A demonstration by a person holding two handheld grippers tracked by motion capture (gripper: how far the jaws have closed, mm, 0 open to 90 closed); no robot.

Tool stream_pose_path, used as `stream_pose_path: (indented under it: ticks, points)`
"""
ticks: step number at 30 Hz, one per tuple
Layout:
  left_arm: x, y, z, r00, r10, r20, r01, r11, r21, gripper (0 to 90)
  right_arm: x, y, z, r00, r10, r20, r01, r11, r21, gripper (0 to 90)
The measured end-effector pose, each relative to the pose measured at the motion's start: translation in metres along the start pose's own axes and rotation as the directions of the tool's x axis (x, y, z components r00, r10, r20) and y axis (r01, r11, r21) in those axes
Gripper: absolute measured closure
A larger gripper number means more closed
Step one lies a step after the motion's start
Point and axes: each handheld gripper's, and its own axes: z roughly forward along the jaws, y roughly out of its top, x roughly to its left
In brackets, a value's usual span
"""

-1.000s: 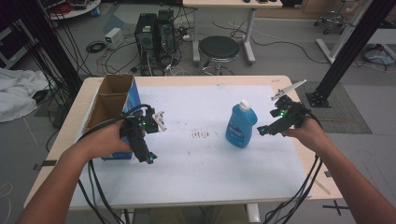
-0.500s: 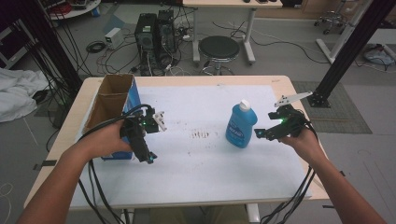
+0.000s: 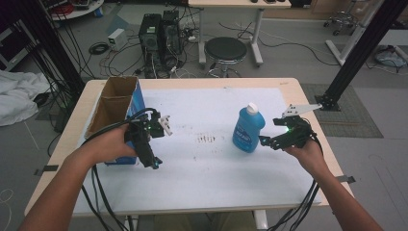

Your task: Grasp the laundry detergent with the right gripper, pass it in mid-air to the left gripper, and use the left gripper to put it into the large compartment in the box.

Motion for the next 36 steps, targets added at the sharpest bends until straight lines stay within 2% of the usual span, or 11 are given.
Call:
stream_pose_path:
  ticks: [7,14,18,24,33,36]
  points:
    - [-0.001,-0.001,0.000,1.0000,-0.006,-0.002,0.006,1.0000,-0.002,4.9,-0.001,-0.002,0.005,1.0000,0.004,0.001,-0.004,1.000,-0.023,3.5]
    - [-0.001,-0.001,0.000,1.0000,-0.006,-0.002,0.006,1.0000,-0.005,4.9,0.002,-0.006,0.019,1.0000,0.000,0.000,0.000,1.000,-0.027,3.5]
    - [0.000,-0.002,0.000,1.0000,-0.004,-0.001,0.004,1.0000,-0.001,4.9,0.003,-0.007,0.026,0.9999,0.011,-0.007,-0.011,0.999,-0.046,3.5]
    - [0.000,-0.003,0.000,0.9999,-0.011,-0.004,0.011,0.9999,-0.003,4.9,0.007,-0.007,0.035,0.9999,0.002,-0.011,-0.003,0.998,-0.062,3.4]
    - [-0.001,-0.004,0.001,0.9999,-0.012,-0.003,0.012,0.9999,-0.003,4.9,0.008,-0.007,0.049,0.9995,0.023,-0.021,-0.024,0.996,-0.086,3.5]
    - [-0.001,-0.004,0.002,0.9999,-0.014,-0.001,0.014,0.9999,-0.005,4.9,0.007,-0.008,0.052,0.9993,0.031,-0.020,-0.033,0.994,-0.109,3.5]
